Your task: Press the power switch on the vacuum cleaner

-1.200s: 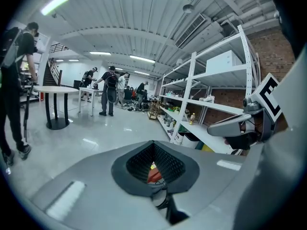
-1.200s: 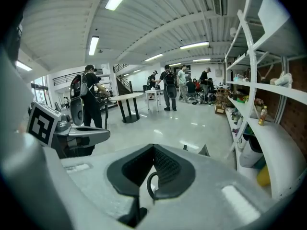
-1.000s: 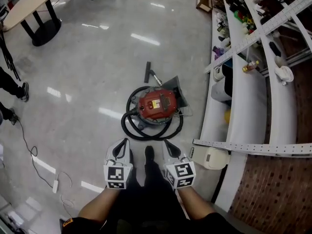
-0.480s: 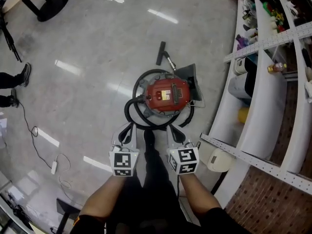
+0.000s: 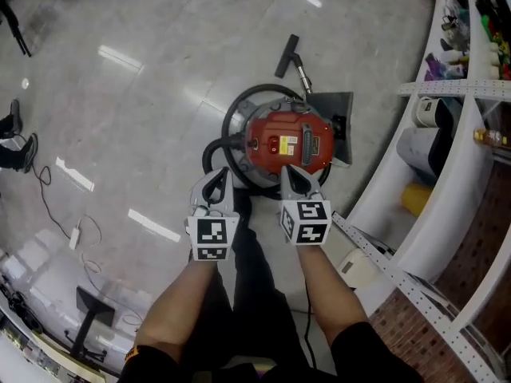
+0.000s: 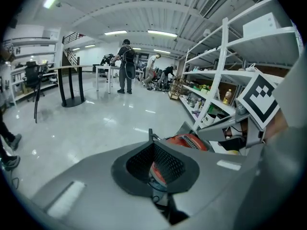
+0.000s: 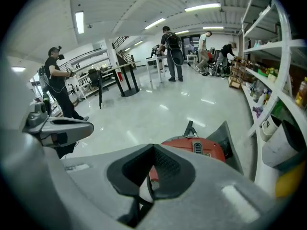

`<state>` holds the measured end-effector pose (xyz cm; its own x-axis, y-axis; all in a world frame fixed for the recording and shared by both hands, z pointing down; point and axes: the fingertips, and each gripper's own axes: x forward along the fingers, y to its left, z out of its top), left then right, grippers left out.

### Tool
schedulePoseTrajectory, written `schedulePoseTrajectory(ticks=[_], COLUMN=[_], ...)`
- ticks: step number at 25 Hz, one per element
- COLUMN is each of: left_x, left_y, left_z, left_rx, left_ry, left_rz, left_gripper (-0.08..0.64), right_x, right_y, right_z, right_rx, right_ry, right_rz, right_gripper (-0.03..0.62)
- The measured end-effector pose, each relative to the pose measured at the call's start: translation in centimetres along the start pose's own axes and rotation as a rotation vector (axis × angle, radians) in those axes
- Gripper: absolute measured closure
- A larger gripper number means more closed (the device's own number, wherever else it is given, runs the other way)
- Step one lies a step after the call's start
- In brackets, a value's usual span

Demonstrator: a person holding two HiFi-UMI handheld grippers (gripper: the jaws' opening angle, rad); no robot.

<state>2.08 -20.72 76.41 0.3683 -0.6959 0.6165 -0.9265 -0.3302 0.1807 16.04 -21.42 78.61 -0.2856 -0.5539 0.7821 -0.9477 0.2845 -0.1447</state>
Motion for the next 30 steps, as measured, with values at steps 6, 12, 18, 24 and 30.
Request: schedulePoseTrajectory(ticks=[6,12,18,24,30], left_x=[4.3,7.0,7.3,7.3,7.5], left_y=[0.7,0.5,0.6,0.7,0.9], left_z=[-3.2,-6.1,-7.5,-8.2,-8.1], left_rx=[0.006,0.009,0.001,-0.009,-0.019], left_ry=[0.067,0.121,0.140,0.154,0.148], left_rz=[0.015,0.012,0.020,0.025,0.030], left_gripper=[0.546,0.546,0.546,0.546,0.546], right_x=[6.1,10.0,12.4,14.3,14.8], right_y=[-1.9,-2.8,-3.2,-3.5,-3.7], right_z=[-2.0,-4.1,-4.9,-5.6,-5.9], right_rx=[-0.026,-0.043,-0.041,-0.058,-0.059], right_ry=[0.094,0.170,0.206,0.253,0.274], right_rz=[0.005,0.007,0.005,-0.005,-0.010], right_gripper=[0.601,0.600,0.601,0.601,0.600])
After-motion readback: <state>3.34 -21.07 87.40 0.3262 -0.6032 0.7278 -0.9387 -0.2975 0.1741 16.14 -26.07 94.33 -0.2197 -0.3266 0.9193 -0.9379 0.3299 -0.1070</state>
